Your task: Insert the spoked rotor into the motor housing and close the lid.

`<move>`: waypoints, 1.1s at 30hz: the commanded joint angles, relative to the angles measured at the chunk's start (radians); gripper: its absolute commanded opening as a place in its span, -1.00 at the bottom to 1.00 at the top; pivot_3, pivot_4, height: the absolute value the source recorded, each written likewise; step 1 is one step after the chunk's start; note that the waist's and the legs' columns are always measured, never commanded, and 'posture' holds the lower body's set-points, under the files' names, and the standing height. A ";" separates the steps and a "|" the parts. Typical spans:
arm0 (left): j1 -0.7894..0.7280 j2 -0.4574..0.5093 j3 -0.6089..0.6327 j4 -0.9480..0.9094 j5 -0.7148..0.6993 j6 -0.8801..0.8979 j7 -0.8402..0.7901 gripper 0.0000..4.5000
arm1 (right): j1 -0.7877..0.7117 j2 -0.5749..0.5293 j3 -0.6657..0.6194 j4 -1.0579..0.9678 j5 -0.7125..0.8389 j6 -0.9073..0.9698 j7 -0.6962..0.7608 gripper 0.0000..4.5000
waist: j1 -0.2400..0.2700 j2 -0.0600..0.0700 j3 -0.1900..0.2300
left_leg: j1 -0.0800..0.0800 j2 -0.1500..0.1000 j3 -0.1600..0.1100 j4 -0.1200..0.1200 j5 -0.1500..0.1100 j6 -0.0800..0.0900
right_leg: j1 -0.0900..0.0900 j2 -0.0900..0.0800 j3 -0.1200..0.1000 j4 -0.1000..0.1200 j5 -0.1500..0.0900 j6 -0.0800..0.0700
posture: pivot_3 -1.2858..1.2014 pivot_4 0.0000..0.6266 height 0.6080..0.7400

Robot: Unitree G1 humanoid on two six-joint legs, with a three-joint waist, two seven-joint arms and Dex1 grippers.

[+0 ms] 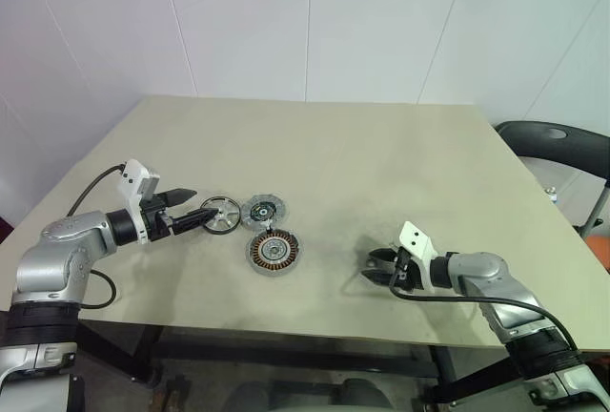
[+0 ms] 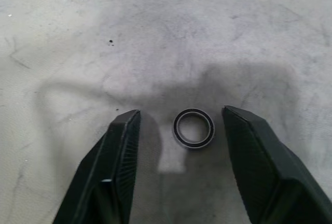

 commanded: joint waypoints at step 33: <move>-0.015 0.009 0.021 -0.021 -0.007 0.001 0.001 0.95 | -0.044 0.031 -0.013 0.038 -0.014 0.045 -0.066 -0.63 | -0.002 0.000 0.007 | -0.001 0.001 0.002 -0.007 -0.001 0.001 | -0.002 -0.004 -0.001 -0.011 0.000 0.000 | 0.03 -1.00 1.00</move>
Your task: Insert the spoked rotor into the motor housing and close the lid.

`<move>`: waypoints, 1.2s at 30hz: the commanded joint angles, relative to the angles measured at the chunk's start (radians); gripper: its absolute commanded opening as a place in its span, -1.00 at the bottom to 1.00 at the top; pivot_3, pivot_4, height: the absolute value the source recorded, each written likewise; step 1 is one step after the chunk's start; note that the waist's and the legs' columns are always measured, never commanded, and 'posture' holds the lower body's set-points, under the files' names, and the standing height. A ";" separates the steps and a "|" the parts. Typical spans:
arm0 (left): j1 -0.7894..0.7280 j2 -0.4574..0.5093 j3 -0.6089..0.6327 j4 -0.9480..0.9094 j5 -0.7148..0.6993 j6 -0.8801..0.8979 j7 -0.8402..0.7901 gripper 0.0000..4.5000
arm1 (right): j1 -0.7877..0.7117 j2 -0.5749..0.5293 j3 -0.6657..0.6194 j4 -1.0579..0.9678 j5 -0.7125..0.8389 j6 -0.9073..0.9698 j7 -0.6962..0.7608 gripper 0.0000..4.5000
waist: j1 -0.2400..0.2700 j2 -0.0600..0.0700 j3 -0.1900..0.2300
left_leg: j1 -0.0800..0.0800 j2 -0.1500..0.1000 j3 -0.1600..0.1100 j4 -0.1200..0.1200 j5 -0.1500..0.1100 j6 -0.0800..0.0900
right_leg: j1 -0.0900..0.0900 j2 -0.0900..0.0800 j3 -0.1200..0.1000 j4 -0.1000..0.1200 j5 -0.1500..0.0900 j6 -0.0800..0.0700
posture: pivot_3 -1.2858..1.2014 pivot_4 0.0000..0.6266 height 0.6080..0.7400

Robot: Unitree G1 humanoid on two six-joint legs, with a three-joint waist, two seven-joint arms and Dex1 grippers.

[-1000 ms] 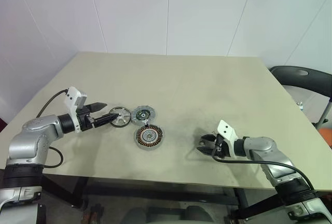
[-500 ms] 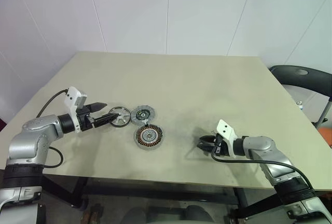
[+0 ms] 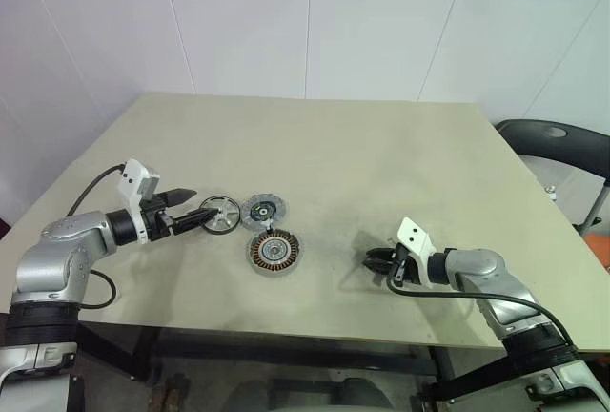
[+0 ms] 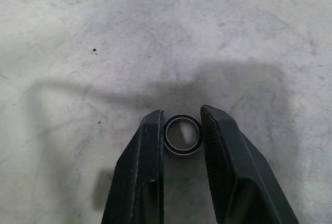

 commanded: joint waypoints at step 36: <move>0.034 -0.021 0.022 -0.097 -0.023 0.044 0.009 0.95 | -0.372 0.311 0.216 0.006 -0.002 0.118 0.020 -0.63 | -0.004 -0.001 -0.001 | -0.032 -0.002 0.003 -0.003 0.003 -0.004 | -0.041 -0.001 0.000 0.015 0.004 0.005 | 0.03 -1.00 1.00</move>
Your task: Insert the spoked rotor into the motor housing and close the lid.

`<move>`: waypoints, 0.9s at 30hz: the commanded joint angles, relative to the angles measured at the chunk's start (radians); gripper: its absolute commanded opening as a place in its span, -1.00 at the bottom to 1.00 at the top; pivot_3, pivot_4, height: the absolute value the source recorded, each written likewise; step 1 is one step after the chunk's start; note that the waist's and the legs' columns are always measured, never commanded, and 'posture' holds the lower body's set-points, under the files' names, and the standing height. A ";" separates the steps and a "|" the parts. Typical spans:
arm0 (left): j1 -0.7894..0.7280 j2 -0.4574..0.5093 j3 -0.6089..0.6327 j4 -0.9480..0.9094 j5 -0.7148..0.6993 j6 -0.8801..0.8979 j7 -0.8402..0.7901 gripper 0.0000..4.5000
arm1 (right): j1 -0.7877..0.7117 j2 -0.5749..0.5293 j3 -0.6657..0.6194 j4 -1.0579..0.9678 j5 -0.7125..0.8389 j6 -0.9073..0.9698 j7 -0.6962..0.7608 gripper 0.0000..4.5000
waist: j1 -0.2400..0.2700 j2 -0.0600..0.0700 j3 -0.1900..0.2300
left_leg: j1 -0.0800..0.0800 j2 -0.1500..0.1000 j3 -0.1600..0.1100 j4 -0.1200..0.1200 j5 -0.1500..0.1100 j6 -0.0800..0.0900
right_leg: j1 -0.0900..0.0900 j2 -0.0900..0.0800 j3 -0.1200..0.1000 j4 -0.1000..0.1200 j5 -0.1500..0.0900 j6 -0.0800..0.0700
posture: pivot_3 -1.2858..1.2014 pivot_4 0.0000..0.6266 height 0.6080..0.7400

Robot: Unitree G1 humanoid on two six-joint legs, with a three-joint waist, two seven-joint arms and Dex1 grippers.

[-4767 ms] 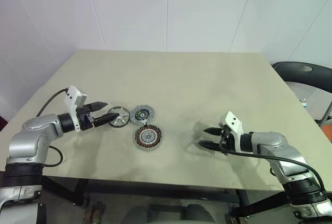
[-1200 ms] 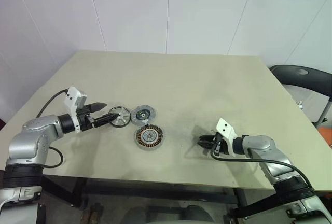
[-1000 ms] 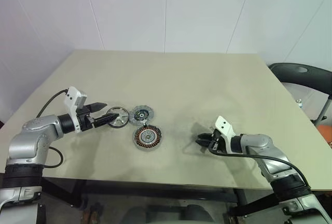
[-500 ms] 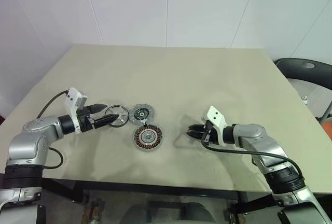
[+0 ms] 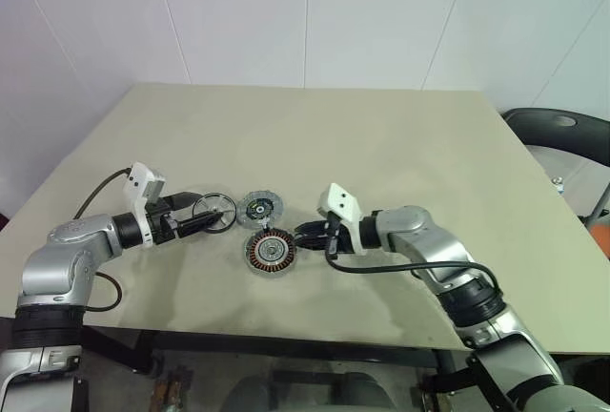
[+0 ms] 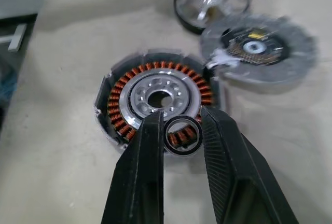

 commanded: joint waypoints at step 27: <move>0.082 0.002 0.046 -0.127 -0.052 0.030 0.049 0.95 | -0.128 0.164 0.065 0.274 -0.125 -0.195 0.057 -0.63 | -0.005 0.000 0.000 | 0.001 0.000 0.000 0.006 0.001 -0.002 | 0.000 0.001 0.000 0.008 0.000 0.000 | 0.03 -1.00 1.00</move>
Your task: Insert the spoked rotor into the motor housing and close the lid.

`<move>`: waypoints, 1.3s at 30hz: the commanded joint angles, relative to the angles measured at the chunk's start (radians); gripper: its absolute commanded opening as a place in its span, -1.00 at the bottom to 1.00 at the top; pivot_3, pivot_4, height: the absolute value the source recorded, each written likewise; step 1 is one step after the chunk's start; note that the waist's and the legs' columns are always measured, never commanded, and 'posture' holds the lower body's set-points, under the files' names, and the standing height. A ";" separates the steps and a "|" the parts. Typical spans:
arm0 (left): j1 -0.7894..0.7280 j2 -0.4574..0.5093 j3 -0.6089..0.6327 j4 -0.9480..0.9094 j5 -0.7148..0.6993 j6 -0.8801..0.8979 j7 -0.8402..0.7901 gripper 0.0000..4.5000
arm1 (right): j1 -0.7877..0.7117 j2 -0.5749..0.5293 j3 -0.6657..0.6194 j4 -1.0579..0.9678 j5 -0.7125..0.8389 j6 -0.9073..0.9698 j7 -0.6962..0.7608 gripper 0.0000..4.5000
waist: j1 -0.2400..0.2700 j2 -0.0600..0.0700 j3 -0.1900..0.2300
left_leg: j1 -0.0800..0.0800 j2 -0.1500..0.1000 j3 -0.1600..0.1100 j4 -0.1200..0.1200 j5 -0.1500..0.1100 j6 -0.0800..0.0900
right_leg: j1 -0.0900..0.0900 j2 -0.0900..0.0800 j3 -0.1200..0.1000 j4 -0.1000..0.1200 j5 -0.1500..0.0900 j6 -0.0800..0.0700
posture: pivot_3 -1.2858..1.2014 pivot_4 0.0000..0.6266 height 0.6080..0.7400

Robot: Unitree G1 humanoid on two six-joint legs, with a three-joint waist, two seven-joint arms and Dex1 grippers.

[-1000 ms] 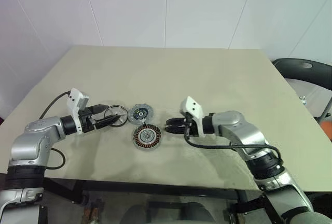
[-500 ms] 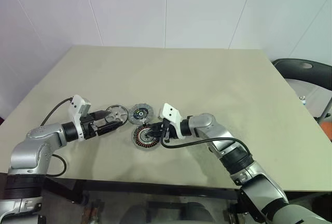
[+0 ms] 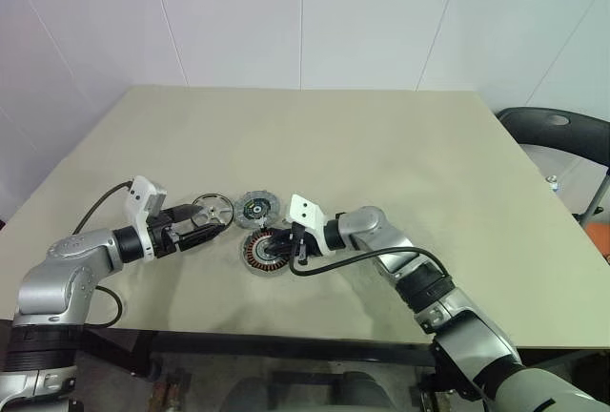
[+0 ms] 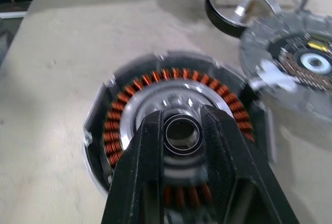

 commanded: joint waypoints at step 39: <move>-0.005 0.007 0.027 -0.030 -0.015 0.000 0.014 0.95 | -0.025 0.017 -0.022 0.058 -0.055 -0.083 -0.010 -0.63 | 0.000 0.000 0.000 | 0.004 0.000 0.000 0.006 0.000 0.000 | 0.004 0.000 0.000 0.006 0.000 0.000 | 0.03 -1.00 1.00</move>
